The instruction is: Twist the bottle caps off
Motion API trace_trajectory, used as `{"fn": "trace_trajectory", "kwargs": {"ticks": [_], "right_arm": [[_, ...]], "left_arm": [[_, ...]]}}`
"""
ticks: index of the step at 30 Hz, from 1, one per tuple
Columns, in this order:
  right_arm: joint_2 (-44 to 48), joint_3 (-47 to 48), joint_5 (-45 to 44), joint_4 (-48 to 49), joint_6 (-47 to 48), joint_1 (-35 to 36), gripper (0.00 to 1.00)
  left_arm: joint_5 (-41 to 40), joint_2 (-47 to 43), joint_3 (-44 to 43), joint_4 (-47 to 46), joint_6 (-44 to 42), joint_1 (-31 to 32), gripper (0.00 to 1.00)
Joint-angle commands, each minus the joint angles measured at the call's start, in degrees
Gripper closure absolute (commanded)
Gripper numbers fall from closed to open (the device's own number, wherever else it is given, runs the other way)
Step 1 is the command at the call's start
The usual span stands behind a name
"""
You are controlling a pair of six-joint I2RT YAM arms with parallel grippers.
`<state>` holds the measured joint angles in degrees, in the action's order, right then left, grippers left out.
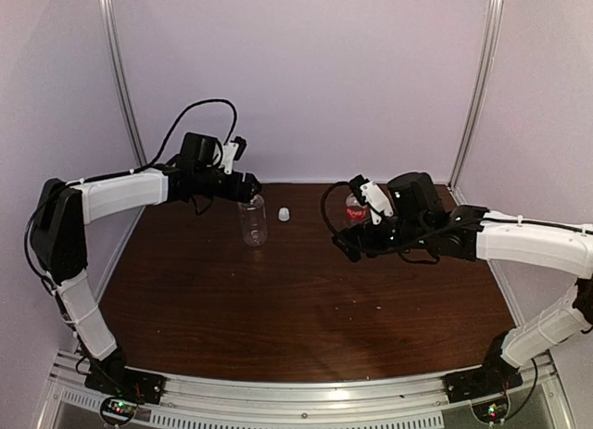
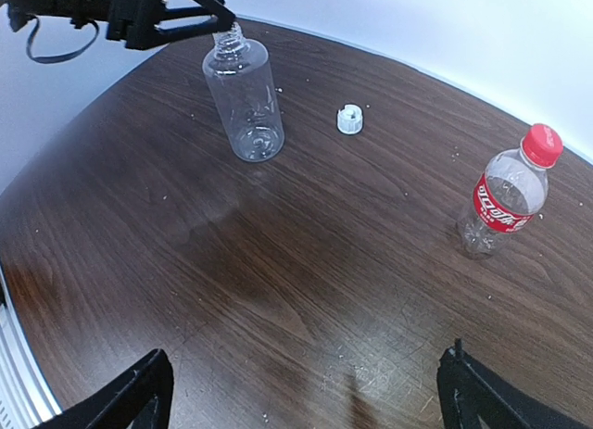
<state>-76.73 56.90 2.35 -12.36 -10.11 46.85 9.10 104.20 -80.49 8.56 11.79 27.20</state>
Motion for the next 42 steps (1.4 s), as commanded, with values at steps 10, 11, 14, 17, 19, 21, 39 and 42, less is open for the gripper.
{"fn": "trace_trajectory", "kwargs": {"ticks": [10,11,14,17,19,21,39,42], "right_arm": [[-10.1,12.5,-6.8,-3.0,-1.9,-5.7,0.00],[-11.2,13.6,-7.2,-3.3,-1.6,-6.2,0.00],[-14.5,17.5,-8.1,-4.0,-0.8,-8.3,0.00],[-17.9,21.0,-8.0,-4.3,-0.4,-10.3,0.00],[-20.1,22.8,-8.3,-3.9,0.0,-11.3,0.00],[-22.5,25.0,-8.7,-4.1,0.1,-12.4,0.00],[-39.5,42.2,-9.3,-7.9,-0.8,-17.1,0.15],[-40.2,42.3,-8.0,-7.5,-1.2,-18.0,0.20]], "left_arm": [[0.6,-25.0,19.5,-8.2,7.4,-1.3,0.02],[1.2,-27.3,21.7,-9.1,7.8,-1.3,0.03],[2.1,-33.9,28.0,-11.0,9.0,-1.3,0.02],[2.9,-40.2,33.0,-10.3,10.2,-1.3,0.02],[4.4,-44.1,35.9,-10.4,11.4,-1.3,0.02],[6.5,-47.1,38.1,-10.4,12.8,-1.3,0.02],[9.5,-59.7,48.4,-8.3,16.6,-1.3,0.02],[9.8,-59.8,48.8,-8.3,16.6,-1.3,0.02]]}}
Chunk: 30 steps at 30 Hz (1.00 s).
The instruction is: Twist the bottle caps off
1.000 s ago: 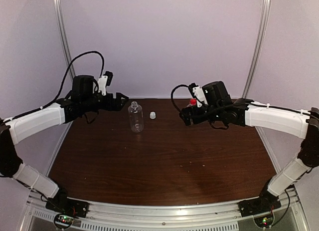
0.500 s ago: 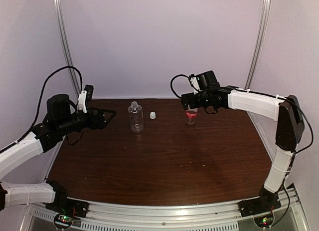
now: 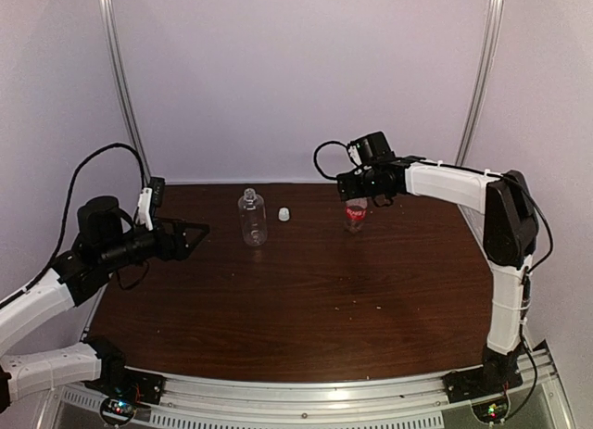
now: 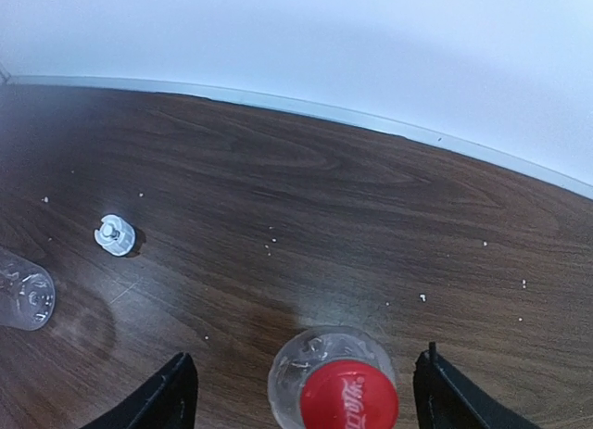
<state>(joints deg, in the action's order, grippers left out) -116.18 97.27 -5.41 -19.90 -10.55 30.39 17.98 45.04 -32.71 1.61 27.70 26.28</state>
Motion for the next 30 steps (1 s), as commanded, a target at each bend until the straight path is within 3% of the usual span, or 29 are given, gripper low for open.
{"fn": "trace_trajectory", "kwargs": {"ticks": [1,11,23,30], "right_arm": [[-0.9,1.9,0.4,0.2,-0.8,-1.8,0.22],[-1.7,0.8,5.2,1.7,-1.5,-3.8,0.43],[-1.8,0.1,9.9,1.7,-1.3,-5.9,0.61],[1.2,-1.6,12.6,1.5,0.3,-6.2,0.80]], "left_arm": [[0.9,-0.7,1.1,-1.3,0.7,-0.3,0.02],[0.6,-0.1,0.7,-1.3,1.1,-0.4,0.02],[-0.8,-0.8,0.1,-0.3,1.4,-0.4,0.02],[-0.9,-1.6,0.2,-0.9,2.7,-0.4,0.02]]}}
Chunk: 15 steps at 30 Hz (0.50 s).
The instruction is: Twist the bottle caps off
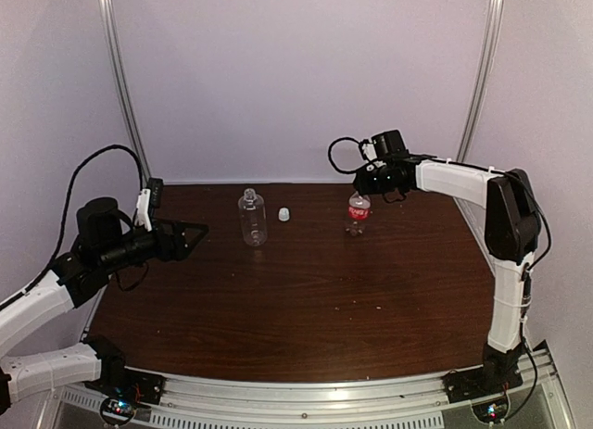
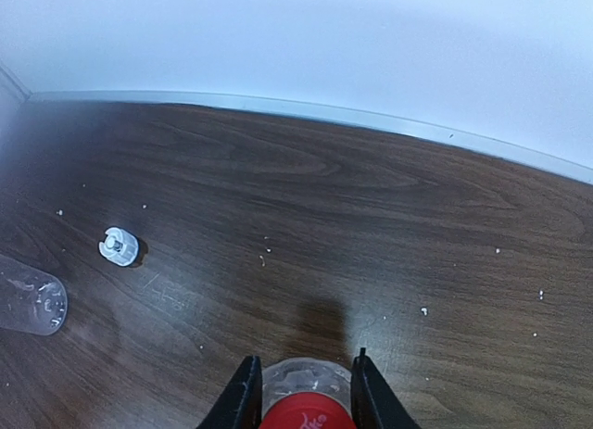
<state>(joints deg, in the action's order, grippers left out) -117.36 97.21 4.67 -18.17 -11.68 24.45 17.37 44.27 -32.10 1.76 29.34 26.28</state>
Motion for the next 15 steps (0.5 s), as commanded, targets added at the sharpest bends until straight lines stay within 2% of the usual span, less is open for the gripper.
{"fn": "trace_trajectory", "kwargs": {"ticks": [1,9,15], "right_arm": [[3.1,-2.1,3.2,-0.2,1.9,-0.2,0.82],[10.8,-5.5,8.5,-3.9,4.9,0.1,1.00],[18.0,-10.4,12.4,-5.8,6.4,2.7,1.00]], "left_arm": [[0.0,-0.8,-0.4,-1.3,1.1,-0.3,0.02],[1.6,-2.5,0.2,-1.5,1.6,-0.3,0.02],[4.4,-4.5,0.5,-1.5,0.6,-0.3,0.02]]}}
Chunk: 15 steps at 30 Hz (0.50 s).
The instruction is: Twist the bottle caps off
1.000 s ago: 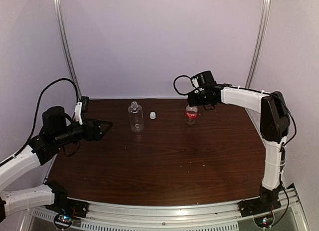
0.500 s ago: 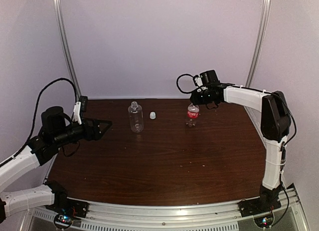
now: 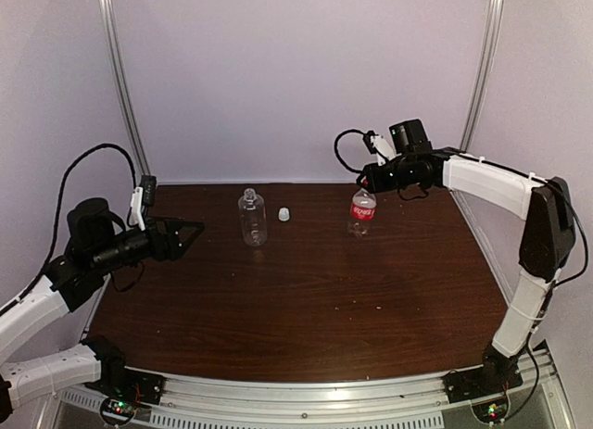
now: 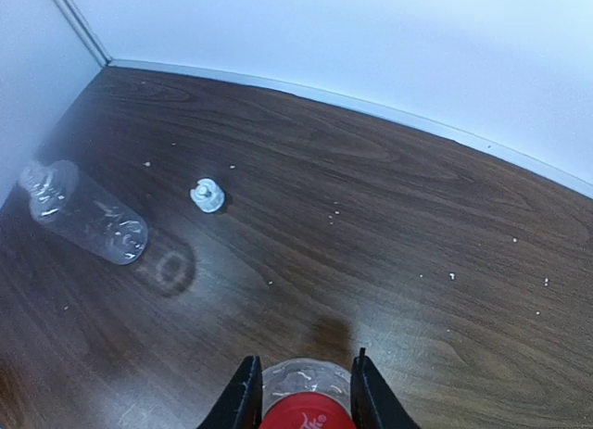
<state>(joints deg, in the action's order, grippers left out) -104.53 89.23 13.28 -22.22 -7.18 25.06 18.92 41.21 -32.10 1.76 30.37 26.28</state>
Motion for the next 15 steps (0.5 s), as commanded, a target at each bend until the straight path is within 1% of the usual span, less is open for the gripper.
{"fn": "trace_trajectory", "kwargs": {"ticks": [1,8,15], "right_arm": [[6.4,-3.0,4.7,-2.3,2.1,2.6,1.00],[13.0,-5.9,16.1,-4.3,2.4,7.5,1.00],[15.0,-3.3,24.4,-6.2,3.1,13.4,1.00]], "left_arm": [[3.6,-1.6,0.3,-1.4,-0.7,-0.3,0.02],[8.5,-1.5,-1.9,-0.1,-3.6,-0.1,0.02],[10.5,0.8,-4.8,0.6,-5.6,3.0,0.05]]}}
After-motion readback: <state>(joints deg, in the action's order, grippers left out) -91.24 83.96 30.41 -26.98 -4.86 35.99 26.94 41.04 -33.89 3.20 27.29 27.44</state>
